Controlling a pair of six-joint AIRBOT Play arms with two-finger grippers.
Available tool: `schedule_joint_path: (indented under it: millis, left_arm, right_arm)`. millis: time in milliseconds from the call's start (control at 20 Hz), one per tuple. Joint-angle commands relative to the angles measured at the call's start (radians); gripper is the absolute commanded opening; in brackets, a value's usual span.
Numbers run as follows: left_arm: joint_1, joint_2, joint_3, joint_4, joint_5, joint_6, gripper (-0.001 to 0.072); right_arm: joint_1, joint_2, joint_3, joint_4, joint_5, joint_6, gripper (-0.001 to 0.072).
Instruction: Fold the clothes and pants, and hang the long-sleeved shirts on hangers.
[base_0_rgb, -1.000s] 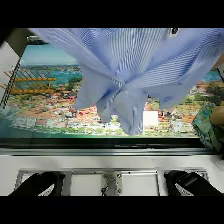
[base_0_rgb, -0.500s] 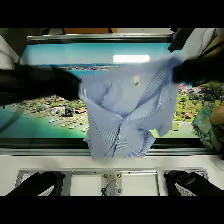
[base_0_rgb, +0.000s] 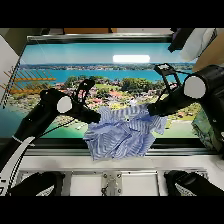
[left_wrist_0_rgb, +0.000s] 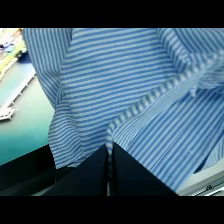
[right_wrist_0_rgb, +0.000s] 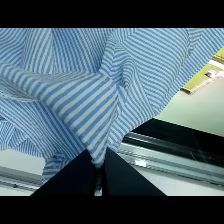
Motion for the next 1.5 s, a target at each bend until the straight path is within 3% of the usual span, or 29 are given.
schedule_joint_path:
  millis: [0,50,100,300,500,800,950,1200,1450]
  left_arm:
    - [0.019,0.008,0.006,-0.041,0.036,0.035,0.0035]
    - [0.038,0.034,0.031,-0.041,0.027,0.059,0.0488]
    - [0.066,0.069,0.063,-0.042,0.028,0.066,0.0585]
    - [0.198,0.143,0.182,-0.037,0.027,0.112,0.0585]
    - [0.437,0.146,0.266,-0.028,0.034,0.176,0.0585]
    - [0.804,-0.013,0.277,-0.028,0.068,0.290,0.0586]
    - [0.955,-0.132,0.278,-0.028,0.192,0.296,0.0585]
    - [1.062,-0.335,0.329,0.115,0.362,0.302,0.0585]
    - [1.063,-0.596,0.562,0.341,0.305,0.298,0.0585]
  right_arm:
    - [0.001,0.000,-0.017,0.010,-0.023,0.014,0.0020]
    - [0.001,0.000,-0.017,0.011,-0.026,0.013,0.0020]
    - [0.001,-0.001,-0.017,0.010,-0.026,0.013,0.0020]
    - [0.001,-0.001,-0.017,0.010,-0.025,0.013,0.0021]
    - [0.000,-0.001,-0.017,0.010,-0.025,0.013,0.0021]
    - [0.000,-0.001,-0.017,0.010,-0.026,0.013,0.0021]
    - [0.000,-0.001,-0.017,0.011,-0.025,0.013,0.0021]
    - [0.000,-0.002,-0.017,0.011,-0.026,0.013,0.0021]
    - [0.000,-0.002,-0.017,0.011,-0.025,0.013,0.0021]
